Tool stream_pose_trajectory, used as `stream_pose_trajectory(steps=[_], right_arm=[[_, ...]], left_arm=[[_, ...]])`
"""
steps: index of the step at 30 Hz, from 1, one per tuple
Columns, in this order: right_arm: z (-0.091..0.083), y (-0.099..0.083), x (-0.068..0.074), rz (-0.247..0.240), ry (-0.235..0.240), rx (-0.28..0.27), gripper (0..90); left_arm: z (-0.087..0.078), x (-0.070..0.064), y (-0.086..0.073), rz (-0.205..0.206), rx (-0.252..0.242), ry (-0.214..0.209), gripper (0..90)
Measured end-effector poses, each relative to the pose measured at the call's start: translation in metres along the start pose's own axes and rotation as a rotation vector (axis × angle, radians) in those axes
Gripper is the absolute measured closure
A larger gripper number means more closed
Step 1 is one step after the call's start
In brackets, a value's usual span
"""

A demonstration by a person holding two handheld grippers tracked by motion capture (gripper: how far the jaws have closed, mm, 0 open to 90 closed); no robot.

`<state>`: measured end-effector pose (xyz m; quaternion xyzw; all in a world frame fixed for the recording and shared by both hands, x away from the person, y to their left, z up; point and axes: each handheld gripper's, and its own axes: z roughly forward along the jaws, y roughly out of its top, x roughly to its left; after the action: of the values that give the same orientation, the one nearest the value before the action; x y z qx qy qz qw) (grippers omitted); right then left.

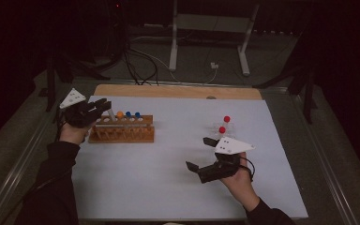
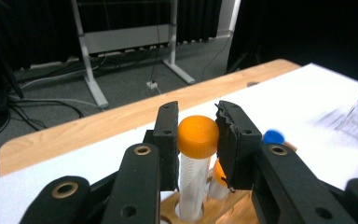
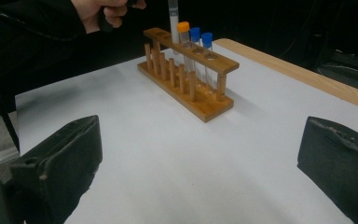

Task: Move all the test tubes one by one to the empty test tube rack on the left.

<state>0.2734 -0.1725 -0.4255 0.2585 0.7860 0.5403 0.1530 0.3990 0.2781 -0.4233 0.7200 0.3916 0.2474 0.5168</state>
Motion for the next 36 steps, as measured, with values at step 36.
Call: stream_pose_trajectory(steps=[36], right_arm=[[-0.003, 0.001, -0.003, 0.011, 0.004, -0.001, 0.0]], left_arm=[[0.002, -0.001, -0.022, -0.009, 0.063, -0.018, 58.3]])
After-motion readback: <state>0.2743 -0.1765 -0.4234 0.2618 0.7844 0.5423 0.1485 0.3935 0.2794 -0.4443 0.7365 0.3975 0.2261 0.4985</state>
